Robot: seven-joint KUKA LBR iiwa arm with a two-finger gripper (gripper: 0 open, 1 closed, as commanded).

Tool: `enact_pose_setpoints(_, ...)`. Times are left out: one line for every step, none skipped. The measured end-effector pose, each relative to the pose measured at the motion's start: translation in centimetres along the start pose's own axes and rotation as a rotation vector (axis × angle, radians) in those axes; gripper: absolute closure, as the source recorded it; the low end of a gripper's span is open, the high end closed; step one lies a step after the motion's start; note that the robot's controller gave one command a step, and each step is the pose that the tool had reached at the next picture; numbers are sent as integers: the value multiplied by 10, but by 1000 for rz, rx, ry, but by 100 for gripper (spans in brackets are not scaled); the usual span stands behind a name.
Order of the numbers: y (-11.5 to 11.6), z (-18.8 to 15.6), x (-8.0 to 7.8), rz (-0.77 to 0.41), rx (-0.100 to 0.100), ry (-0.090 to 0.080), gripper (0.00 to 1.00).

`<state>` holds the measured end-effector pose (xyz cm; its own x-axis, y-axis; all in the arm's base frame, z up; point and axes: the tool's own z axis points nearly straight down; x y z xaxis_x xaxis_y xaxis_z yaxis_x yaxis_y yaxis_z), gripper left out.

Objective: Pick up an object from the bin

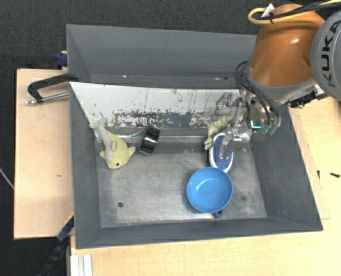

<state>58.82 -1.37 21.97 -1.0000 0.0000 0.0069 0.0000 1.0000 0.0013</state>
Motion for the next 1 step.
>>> enact_pose_setpoints(-19,130,7,-113,0,-2,0)
